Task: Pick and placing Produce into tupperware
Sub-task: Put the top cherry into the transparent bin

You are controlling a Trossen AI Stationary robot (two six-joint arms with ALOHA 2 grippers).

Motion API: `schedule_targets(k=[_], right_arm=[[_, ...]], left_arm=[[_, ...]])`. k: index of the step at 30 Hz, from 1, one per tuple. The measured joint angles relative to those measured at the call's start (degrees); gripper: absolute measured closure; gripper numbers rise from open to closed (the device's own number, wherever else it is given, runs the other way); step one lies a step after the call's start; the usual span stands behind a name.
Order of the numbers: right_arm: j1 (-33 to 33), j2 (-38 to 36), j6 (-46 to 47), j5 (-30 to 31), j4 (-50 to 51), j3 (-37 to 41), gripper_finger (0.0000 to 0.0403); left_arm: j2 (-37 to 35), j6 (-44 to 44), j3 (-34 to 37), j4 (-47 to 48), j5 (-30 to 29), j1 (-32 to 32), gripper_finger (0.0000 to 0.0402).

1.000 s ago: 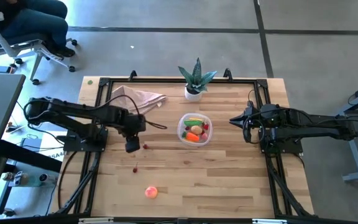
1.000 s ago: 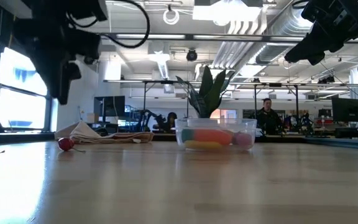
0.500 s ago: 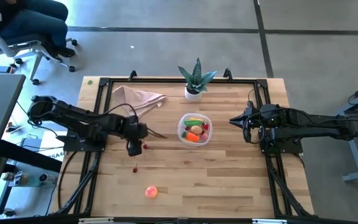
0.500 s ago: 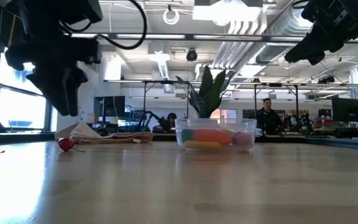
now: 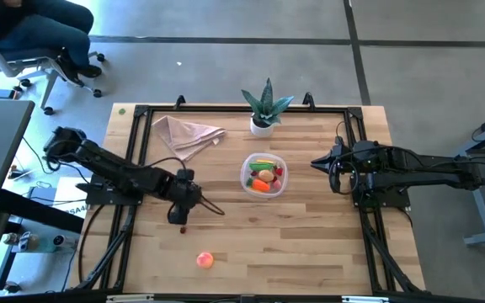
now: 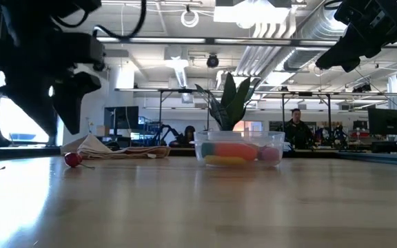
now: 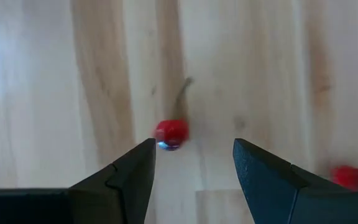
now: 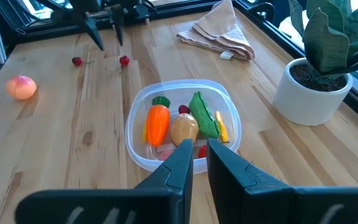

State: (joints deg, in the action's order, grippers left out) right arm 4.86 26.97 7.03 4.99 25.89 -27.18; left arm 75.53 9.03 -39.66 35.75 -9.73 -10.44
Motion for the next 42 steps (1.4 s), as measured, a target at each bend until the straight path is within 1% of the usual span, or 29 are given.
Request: schedule_targets(k=[6,13,16,19,22,34,42], right_arm=[[0.0,0.0,0.0,0.0,0.0,0.0,0.0367],[0.0,0.0,0.0,0.0,0.0,0.0,0.0367],[0.0,0.0,0.0,0.0,0.0,0.0,0.0367],[0.0,0.0,0.0,0.0,0.0,0.0,0.0367],[0.0,0.0,0.0,0.0,0.0,0.0,0.0367],[0.0,0.0,0.0,0.0,0.0,0.0,0.0367],[0.0,0.0,0.0,0.0,0.0,0.0,0.0367]], left_arm=[[5.1,-1.6,0.0,-2.3,-2.5,0.1,0.0195],[8.2,-2.8,0.0,-2.3,-2.7,3.5,0.0195],[8.7,-3.2,0.0,-2.5,-1.7,5.2,0.0195],[9.1,-4.3,0.0,-3.3,1.3,6.5,0.0195],[9.2,-4.4,0.0,-3.4,2.8,6.8,0.0195],[9.2,-5.2,0.0,-5.8,3.1,6.8,0.0195],[12.4,-5.8,-0.2,-5.2,3.4,6.8,0.0195]])
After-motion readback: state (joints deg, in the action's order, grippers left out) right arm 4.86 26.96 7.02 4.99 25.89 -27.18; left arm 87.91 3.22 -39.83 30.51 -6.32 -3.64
